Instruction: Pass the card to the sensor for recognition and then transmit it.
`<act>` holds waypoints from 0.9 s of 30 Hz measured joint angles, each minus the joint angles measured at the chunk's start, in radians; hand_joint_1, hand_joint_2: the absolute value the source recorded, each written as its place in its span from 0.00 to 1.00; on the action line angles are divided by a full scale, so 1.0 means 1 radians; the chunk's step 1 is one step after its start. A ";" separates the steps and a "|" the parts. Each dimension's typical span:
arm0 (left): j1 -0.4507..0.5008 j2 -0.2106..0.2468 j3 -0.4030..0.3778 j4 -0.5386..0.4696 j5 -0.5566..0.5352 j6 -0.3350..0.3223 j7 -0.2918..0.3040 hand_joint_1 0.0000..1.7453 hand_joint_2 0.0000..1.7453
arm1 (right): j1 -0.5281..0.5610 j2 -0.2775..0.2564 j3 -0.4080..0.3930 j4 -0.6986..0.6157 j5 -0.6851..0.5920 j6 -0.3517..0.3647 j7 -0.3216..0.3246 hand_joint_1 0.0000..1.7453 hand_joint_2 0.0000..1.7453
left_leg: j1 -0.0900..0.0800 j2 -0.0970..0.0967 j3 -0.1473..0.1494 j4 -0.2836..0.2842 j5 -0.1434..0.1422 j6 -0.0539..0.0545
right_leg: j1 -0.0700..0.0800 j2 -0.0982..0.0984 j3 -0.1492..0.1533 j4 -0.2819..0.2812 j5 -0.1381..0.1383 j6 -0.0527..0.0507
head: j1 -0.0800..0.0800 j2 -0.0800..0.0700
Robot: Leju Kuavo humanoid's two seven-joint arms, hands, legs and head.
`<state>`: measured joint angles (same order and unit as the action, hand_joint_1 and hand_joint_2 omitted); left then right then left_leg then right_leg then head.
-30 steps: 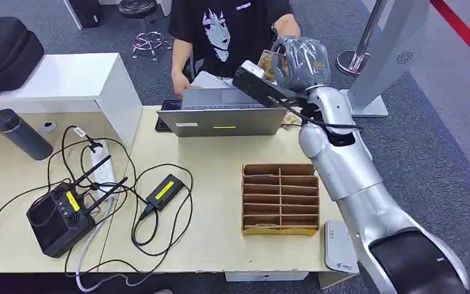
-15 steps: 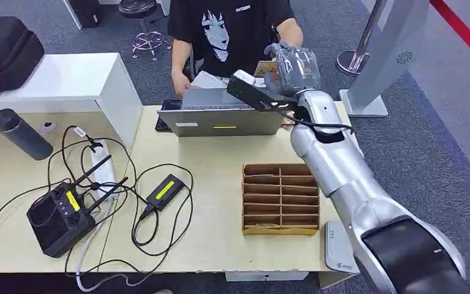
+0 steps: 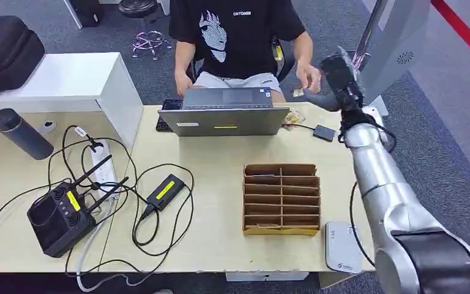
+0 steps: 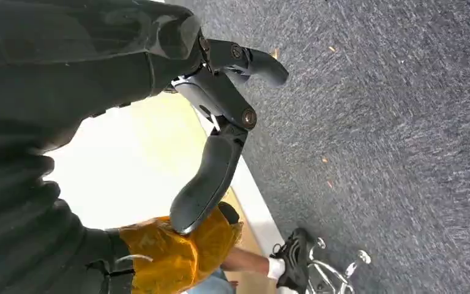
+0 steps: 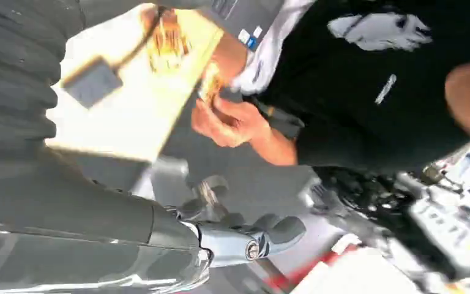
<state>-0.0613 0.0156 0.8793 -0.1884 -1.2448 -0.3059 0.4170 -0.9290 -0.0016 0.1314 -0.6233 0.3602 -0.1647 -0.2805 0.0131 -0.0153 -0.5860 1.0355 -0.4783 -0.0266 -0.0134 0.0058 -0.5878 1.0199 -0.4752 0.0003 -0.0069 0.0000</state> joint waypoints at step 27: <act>0.005 -0.017 0.070 0.000 0.035 0.051 0.042 0.00 1.00 | 0.718 -0.192 -1.025 0.350 -0.883 0.505 0.061 0.00 1.00 | 0.000 -0.006 -0.001 -0.002 -0.005 0.002 | 0.000 -0.006 0.001 0.000 -0.007 0.001 | 0.000 0.000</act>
<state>-0.0567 -0.0011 0.9491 -0.1884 -1.2093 -0.2552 0.4593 -0.2109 -0.1938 -0.8939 -0.2735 -0.5230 0.3406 -0.2197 0.0135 -0.0212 -0.5865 1.0337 -0.4837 -0.0243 -0.0133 0.0002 -0.5865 1.0195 -0.4819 0.0012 -0.0072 0.0000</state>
